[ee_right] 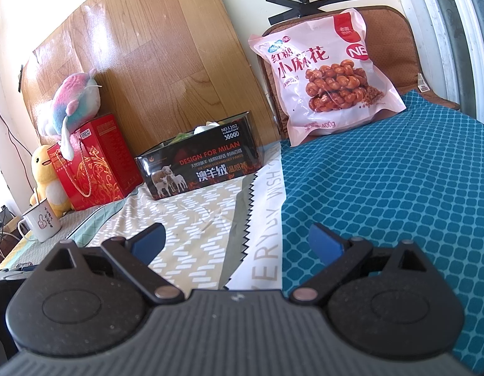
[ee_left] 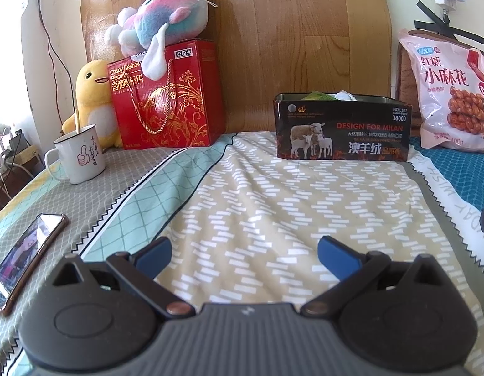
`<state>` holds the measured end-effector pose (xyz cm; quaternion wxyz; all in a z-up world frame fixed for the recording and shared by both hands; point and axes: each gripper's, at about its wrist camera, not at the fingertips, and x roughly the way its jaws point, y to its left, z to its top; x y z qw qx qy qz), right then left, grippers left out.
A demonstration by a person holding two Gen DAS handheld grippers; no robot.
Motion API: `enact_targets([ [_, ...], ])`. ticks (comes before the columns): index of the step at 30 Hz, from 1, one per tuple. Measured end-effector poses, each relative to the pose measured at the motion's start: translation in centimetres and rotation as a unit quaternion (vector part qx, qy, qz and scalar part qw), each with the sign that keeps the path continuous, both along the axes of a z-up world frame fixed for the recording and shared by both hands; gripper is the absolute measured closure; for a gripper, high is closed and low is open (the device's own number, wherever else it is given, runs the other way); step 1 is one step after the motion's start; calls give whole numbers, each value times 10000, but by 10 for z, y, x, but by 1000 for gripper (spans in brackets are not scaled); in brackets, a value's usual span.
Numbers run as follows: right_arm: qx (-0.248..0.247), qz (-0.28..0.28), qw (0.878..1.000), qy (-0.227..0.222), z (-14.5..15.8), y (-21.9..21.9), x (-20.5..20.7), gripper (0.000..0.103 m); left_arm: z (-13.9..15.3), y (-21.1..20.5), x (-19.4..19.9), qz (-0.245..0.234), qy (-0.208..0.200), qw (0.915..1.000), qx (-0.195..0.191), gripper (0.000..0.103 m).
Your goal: Organize snacks
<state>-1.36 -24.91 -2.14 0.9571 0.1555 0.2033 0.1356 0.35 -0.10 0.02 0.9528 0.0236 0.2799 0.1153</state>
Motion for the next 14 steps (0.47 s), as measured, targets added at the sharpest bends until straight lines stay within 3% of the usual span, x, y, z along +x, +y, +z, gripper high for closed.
enact_targets([
  [14,4,-3,10000,3,0,0,0,3,0,-2,-1,-114,-19,9999,39,0],
])
